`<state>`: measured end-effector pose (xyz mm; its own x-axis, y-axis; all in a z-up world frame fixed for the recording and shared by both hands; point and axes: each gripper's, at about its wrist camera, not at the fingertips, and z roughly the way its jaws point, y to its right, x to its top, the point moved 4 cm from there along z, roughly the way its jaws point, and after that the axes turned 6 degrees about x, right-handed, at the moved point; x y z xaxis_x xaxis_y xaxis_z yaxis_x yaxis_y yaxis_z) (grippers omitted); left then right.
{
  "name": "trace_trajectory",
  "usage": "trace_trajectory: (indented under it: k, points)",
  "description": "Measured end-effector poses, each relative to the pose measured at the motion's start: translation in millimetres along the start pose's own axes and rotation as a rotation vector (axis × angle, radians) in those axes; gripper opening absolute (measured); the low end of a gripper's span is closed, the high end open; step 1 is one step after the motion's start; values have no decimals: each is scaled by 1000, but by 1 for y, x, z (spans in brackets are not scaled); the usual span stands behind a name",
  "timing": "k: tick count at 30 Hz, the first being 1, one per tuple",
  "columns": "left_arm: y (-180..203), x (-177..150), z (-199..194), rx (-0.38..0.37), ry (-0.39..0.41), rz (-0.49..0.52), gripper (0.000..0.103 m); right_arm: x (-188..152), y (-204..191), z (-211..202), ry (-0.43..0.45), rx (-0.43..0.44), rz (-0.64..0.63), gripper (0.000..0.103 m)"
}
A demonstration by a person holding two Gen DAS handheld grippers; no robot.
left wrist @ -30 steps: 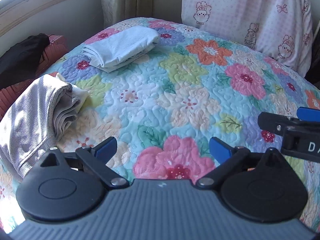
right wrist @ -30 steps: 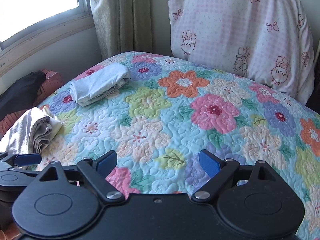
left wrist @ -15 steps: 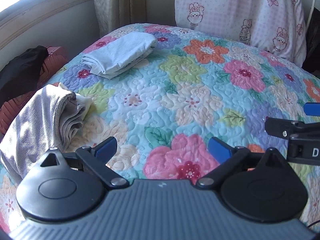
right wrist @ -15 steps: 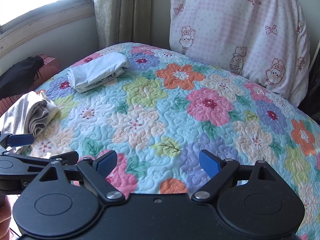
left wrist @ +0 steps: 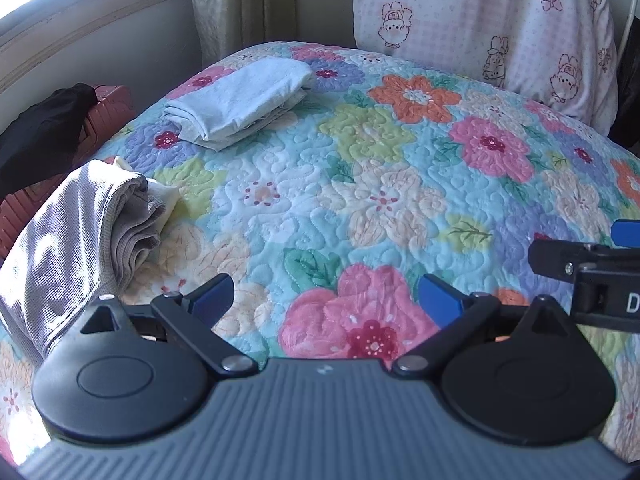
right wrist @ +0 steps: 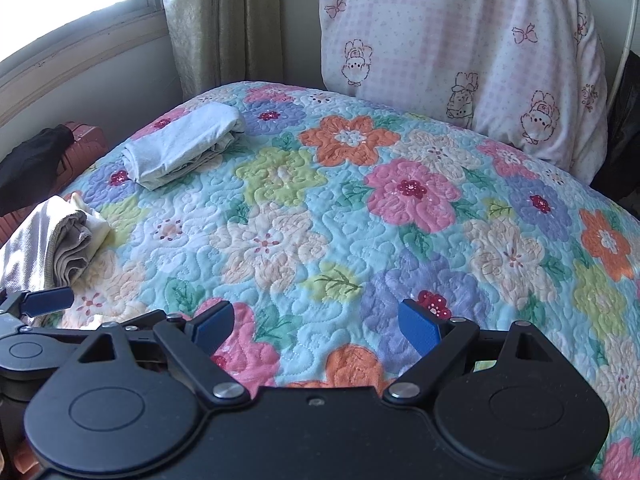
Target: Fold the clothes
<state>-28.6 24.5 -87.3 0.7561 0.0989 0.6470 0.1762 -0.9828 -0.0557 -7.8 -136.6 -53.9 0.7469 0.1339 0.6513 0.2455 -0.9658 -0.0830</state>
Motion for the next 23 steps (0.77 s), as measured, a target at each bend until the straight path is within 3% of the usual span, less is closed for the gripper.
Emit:
trace_trajectory:
  k: [14, 23]
  points:
    - [6, -3, 2, -22, -8, -1, 100, -9, 11, 3, -19, -65, 35, 92]
    - [10, -4, 2, 15, -10, 32, 100, -8, 9, 3, -11, -67, 24, 92]
